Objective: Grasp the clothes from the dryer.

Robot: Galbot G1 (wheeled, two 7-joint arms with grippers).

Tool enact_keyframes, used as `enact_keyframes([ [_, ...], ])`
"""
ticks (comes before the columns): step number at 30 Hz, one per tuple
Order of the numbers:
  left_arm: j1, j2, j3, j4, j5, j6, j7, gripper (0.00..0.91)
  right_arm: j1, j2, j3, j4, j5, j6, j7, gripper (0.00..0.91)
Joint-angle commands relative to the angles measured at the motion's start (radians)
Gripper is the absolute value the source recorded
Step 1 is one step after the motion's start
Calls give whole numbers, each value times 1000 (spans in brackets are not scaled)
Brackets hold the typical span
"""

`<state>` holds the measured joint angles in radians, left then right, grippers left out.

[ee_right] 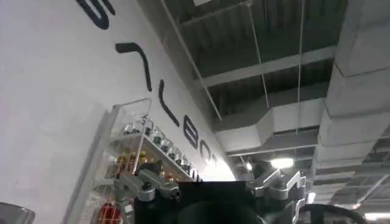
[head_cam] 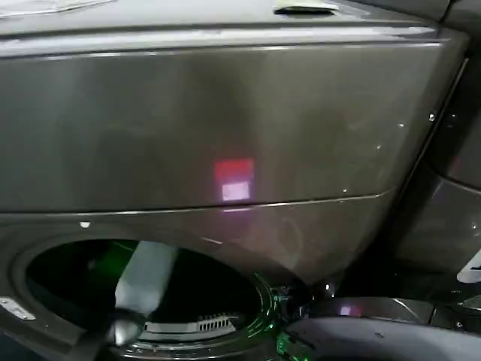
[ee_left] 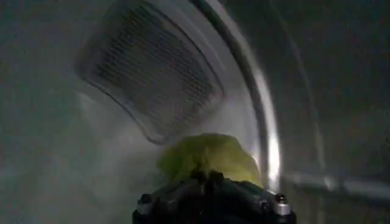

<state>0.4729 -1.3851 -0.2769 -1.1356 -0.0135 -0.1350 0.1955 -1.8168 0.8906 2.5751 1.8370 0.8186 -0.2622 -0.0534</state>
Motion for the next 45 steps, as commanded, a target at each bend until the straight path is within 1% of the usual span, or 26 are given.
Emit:
enact_keyframes([
  [1,200,-27,-80,-265,9,-184,-247,0,-2,0,3,-1,0,16,13,907],
  [5,259,-56,-100,-340,28,-180,-262,0,-3,0,3,-2,-1,26,17,907],
  [8,290,-66,-112,-339,58,-130,-265,0,-6,0,9,-5,-1,36,17,907],
  [12,309,-89,-149,-320,112,-70,-302,0,-5,7,6,-4,-11,31,15,907],
  [13,311,-91,-156,-318,114,-44,-306,0,-5,7,6,-5,-11,32,16,907],
  [15,315,-85,-162,-310,122,-22,-306,0,-5,4,8,-9,-12,33,14,907],
  [18,314,-81,-164,-306,123,-13,-305,0,0,5,12,-2,-15,18,6,907],
  [21,310,-80,-162,-311,123,-7,-302,0,-2,0,10,-7,-10,40,15,907],
  [35,313,-69,-157,-316,106,19,-256,0,-16,0,30,-17,-7,40,13,907],
  [38,312,-62,-157,-322,96,27,-253,0,-14,-1,33,-6,-7,31,6,907],
  [45,357,-57,-161,-391,87,49,-243,0,-16,5,40,9,-7,21,-2,907],
])
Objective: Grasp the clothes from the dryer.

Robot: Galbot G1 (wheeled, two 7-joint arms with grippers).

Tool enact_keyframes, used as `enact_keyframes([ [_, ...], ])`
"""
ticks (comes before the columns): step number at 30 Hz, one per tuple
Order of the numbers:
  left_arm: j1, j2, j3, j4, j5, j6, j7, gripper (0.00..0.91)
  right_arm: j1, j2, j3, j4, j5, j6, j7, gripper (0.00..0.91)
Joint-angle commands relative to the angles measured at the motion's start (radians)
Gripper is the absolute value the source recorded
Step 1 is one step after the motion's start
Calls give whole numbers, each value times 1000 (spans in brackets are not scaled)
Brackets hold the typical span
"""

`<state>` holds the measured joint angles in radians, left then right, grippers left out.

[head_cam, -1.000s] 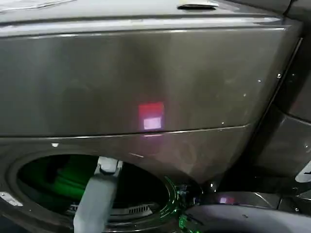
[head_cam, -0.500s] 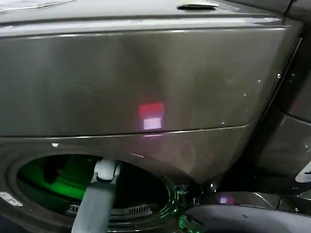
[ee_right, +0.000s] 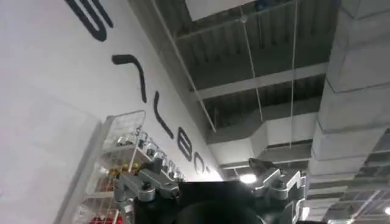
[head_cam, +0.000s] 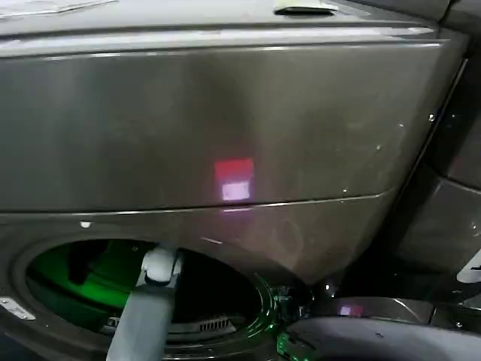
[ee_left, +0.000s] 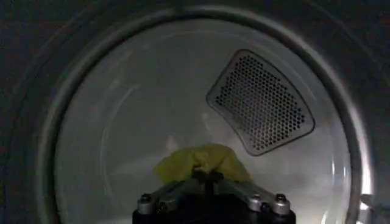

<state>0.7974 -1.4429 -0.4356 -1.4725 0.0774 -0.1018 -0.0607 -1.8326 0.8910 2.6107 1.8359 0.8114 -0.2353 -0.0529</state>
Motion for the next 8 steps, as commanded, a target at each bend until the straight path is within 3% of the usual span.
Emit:
enact_keyframes([
  [1,34,0,-3,-58,-3,17,16,0,0,5,5,12,0,-7,-3,907],
  [8,21,-2,-2,-50,-2,17,21,0,-3,4,11,11,0,-12,-6,907],
])
